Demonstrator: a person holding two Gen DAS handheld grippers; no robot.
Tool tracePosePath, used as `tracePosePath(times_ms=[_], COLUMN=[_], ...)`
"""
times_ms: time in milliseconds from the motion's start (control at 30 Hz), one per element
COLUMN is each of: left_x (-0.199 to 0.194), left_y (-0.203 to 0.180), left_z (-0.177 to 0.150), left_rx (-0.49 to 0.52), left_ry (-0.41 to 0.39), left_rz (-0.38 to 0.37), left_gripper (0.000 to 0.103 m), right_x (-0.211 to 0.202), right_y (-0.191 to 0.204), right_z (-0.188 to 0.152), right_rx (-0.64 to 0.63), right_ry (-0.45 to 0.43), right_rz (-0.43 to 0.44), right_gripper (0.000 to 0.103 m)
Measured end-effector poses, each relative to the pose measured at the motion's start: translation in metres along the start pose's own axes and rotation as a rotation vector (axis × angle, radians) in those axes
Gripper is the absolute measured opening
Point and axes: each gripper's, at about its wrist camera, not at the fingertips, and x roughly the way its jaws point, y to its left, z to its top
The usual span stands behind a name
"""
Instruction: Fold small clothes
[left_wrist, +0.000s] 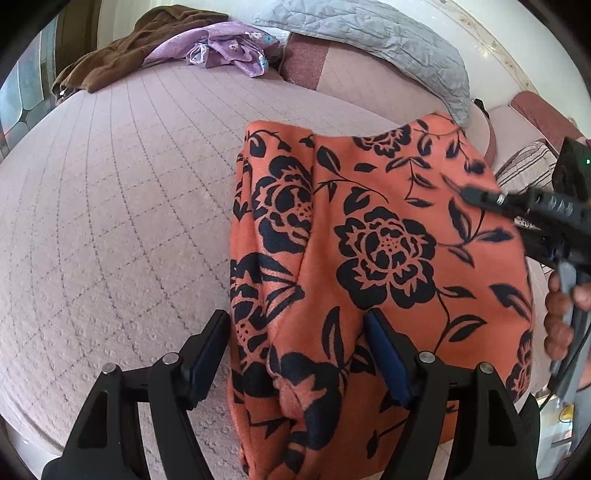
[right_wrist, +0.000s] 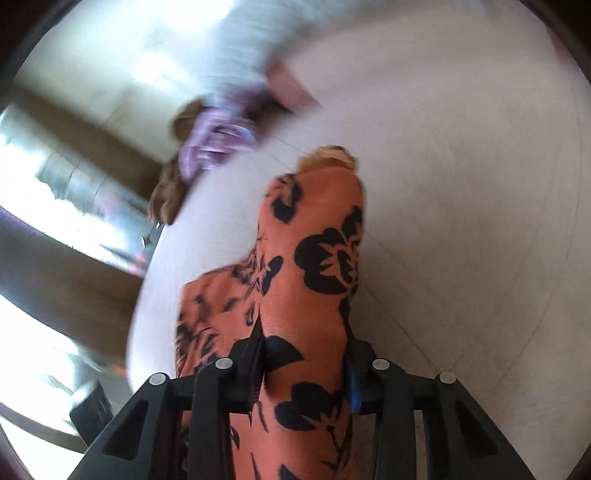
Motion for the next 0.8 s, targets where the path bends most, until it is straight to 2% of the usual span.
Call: tracePosePath(times_ms=[33, 67, 100, 133, 167, 233, 267, 500, 633, 700, 800], left_x=[0.0, -0.001, -0.004, -0.009, -0.018, -0.031, -0.037, -0.053, -0.065, -0.07, -0.082], left_y=[-0.001, -0.004, -0.005, -0.006, -0.008, -0.009, -0.01, -0.017, -0.02, -0.022, -0.025], left_z=[0.0, 0.001, 0.002, 0.002, 0.001, -0.001, -0.002, -0.014, -0.018, -0.018, -0.017], left_rx=[0.003, 0.006, 0.009, 0.013, 0.016, 0.017, 0.023, 0.055, 0.071, 0.075, 0.089], left_ry=[0.002, 0.008, 0.013, 0.009, -0.008, -0.027, -0.036, -0.043, -0.055, -0.065, -0.085], left_rz=[0.003, 0.006, 0.015, 0.024, 0.035, 0.036, 0.039, 0.104, 0.142, 0.163, 0.197], left_gripper=[0.078, 0.078, 0.076, 0.076, 0.076, 0.076, 0.076, 0.076, 0.076, 0.076, 0.076], right_x=[0.002, 0.011, 0.024, 0.027, 0.021, 0.006, -0.004, -0.055, -0.085, -0.081, -0.044], right_y=[0.006, -0.001, -0.018, -0.03, -0.037, -0.034, -0.029, -0.001, 0.025, 0.033, 0.016], right_z=[-0.004, -0.006, -0.009, -0.013, -0.017, -0.022, -0.027, -0.069, -0.097, -0.106, -0.114], right_rx=[-0.047, -0.042, 0.02, 0.084, 0.14, 0.121, 0.088, -0.038, -0.147, -0.175, -0.106], right_ry=[-0.007, 0.018, 0.081, 0.101, 0.081, 0.053, 0.034, -0.044, -0.084, -0.052, 0.084], right_rz=[-0.063, -0.104, -0.137, -0.113, -0.048, -0.03, -0.039, -0.071, -0.018, 0.025, 0.018], right_gripper=[0.037, 0.041, 0.047, 0.048, 0.051, 0.07, 0.072, 0.072, 0.072, 0.072, 0.071])
